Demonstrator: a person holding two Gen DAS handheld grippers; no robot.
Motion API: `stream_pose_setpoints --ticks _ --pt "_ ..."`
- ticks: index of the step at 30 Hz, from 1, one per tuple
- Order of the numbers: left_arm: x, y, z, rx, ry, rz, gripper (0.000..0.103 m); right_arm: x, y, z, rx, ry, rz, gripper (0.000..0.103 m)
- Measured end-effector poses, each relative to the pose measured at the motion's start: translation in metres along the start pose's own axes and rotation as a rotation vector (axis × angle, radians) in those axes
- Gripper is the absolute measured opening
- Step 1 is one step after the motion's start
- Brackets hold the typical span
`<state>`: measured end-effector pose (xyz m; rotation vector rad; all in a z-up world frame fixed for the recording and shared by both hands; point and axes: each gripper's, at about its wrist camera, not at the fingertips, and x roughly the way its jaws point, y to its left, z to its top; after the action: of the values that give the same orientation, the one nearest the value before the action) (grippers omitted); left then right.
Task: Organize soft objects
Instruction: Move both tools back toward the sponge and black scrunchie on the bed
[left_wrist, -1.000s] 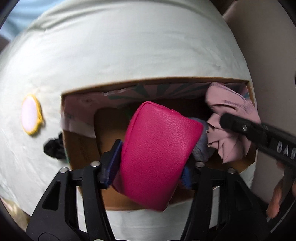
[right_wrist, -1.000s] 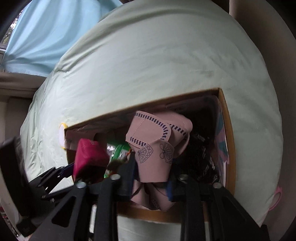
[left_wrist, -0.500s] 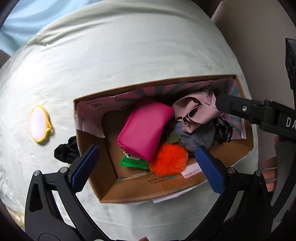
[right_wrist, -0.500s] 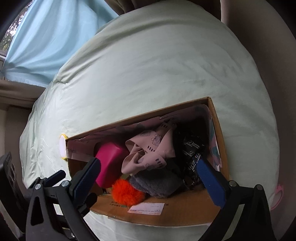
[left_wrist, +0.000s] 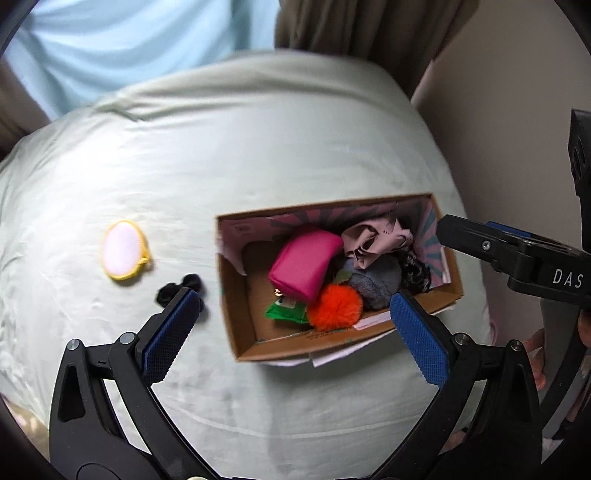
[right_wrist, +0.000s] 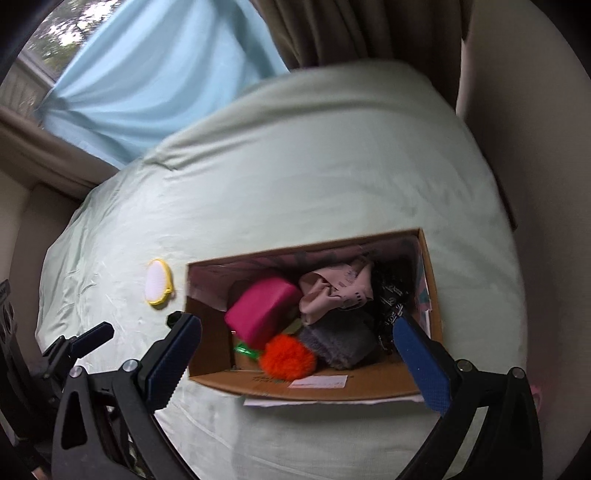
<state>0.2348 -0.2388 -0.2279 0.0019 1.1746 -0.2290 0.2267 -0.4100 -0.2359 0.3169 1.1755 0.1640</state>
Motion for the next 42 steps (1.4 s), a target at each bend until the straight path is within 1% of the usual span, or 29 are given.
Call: stream_pose_setpoints --ticks 8,12,14,16,19,22,26,32,36,39,42 --pt "-0.094 0.036 -0.027 -0.053 -0.153 0.011 0.103 -0.077 0.062 -0.026 -0.114 -0.125 -0.023 0.103" --pt "-0.137 0.062 -0.045 -0.089 -0.222 0.018 0.103 -0.109 0.095 -0.047 -0.168 -0.195 -0.027 0.103" --pt "-0.153 0.075 -0.053 -0.102 -0.252 0.024 0.103 -0.124 0.111 -0.058 -0.191 -0.224 -0.027 0.103" --pt "-0.170 0.089 -0.063 -0.111 -0.284 0.043 0.103 -0.133 0.123 -0.068 -0.206 -0.243 -0.029 0.103" --pt "-0.190 0.107 -0.075 -0.108 -0.326 0.080 0.103 -0.143 0.141 -0.083 -0.227 -0.268 -0.078 0.103" --pt "-0.206 0.125 -0.087 -0.103 -0.360 0.095 0.103 -0.150 0.158 -0.098 -0.240 -0.289 -0.092 0.103" --pt "-0.218 0.148 -0.096 -0.097 -0.377 0.092 0.103 -0.155 0.176 -0.114 -0.224 -0.317 -0.103 0.103" --pt "-0.218 0.188 -0.096 -0.078 -0.363 0.063 0.103 -0.149 0.208 -0.128 -0.198 -0.355 -0.091 0.103" --pt "-0.208 0.219 -0.090 -0.051 -0.363 0.035 0.103 -0.129 0.233 -0.134 -0.168 -0.367 -0.102 0.103" --pt "-0.191 0.239 -0.083 -0.022 -0.336 0.027 0.103 -0.110 0.248 -0.137 -0.136 -0.365 -0.100 0.103" --pt "-0.168 0.261 -0.072 0.000 -0.305 0.013 0.103 -0.082 0.265 -0.139 -0.104 -0.355 -0.101 0.103"
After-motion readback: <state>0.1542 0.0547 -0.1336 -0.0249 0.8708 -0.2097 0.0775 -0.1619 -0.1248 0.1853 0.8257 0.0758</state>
